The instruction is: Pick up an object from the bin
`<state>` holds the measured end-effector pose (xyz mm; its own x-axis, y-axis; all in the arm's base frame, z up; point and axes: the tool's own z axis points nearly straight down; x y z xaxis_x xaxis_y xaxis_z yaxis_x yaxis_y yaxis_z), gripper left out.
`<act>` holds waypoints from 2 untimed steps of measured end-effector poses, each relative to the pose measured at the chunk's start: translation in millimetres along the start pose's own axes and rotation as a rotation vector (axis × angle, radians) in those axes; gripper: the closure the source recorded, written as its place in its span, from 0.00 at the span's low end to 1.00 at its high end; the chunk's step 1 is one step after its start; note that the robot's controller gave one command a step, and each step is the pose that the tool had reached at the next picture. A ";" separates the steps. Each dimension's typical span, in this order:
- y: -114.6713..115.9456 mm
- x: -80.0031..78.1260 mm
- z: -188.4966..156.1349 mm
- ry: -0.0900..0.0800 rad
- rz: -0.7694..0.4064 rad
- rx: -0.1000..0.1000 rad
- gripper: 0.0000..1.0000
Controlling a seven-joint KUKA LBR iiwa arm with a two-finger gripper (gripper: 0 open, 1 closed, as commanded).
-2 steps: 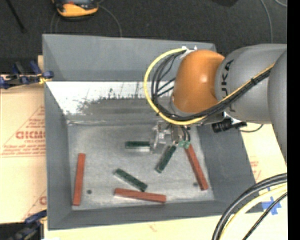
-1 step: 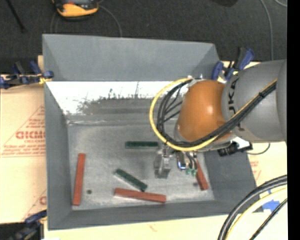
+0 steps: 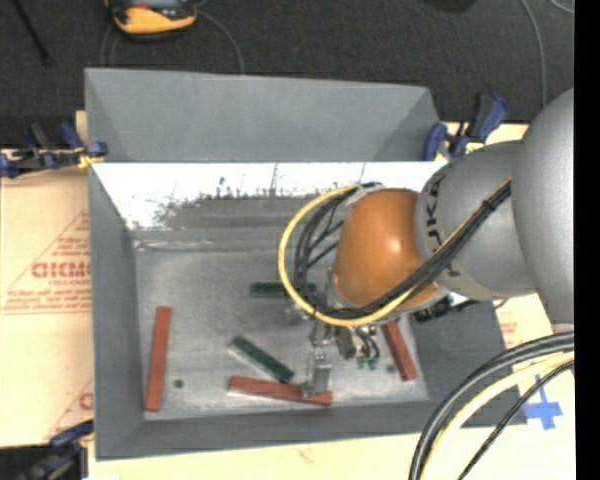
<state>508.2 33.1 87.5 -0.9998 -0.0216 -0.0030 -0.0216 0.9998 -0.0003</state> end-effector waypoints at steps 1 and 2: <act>0.0 0.0 0.0 0.000 0.000 0.000 0.00; 53.6 10.5 14.5 0.001 0.087 -0.002 1.00</act>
Offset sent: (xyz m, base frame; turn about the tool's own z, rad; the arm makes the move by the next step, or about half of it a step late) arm -0.0129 0.0528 -0.0175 0.0883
